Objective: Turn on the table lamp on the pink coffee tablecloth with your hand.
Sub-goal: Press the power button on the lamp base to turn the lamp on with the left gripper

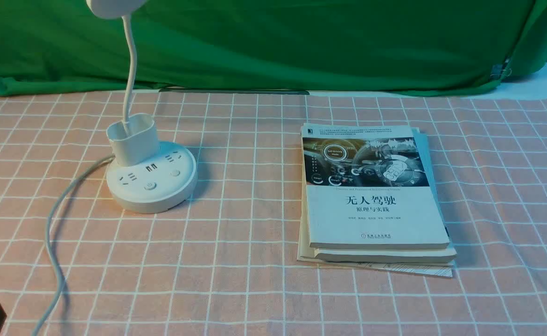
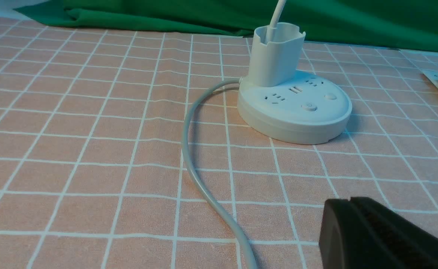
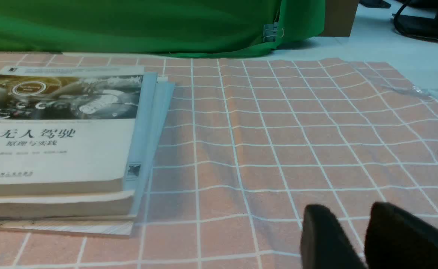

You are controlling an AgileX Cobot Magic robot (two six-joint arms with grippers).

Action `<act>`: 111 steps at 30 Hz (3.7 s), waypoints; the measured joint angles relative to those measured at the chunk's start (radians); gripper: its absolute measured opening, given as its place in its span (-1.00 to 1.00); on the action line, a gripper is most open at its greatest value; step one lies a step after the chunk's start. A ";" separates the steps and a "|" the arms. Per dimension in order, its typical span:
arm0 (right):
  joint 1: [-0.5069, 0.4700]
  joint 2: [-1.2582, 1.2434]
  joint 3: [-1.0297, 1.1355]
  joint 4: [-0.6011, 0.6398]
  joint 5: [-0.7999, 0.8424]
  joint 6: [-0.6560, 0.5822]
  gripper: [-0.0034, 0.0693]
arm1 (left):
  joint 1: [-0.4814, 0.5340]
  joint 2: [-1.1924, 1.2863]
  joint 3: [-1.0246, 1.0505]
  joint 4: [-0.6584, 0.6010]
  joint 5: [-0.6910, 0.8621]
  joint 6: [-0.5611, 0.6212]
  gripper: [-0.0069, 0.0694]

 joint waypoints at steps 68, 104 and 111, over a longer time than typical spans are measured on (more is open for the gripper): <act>0.000 0.000 0.000 0.000 -0.002 0.000 -0.25 | 0.000 -0.001 -0.018 0.112 -1.001 -0.355 -0.76; 0.000 0.000 0.000 0.000 -0.002 0.000 -0.25 | -0.043 1.489 -0.979 -0.592 0.377 0.409 -0.83; 0.000 0.000 0.000 0.000 -0.002 0.000 -0.25 | -0.155 1.789 -1.291 -0.155 0.375 0.095 -0.83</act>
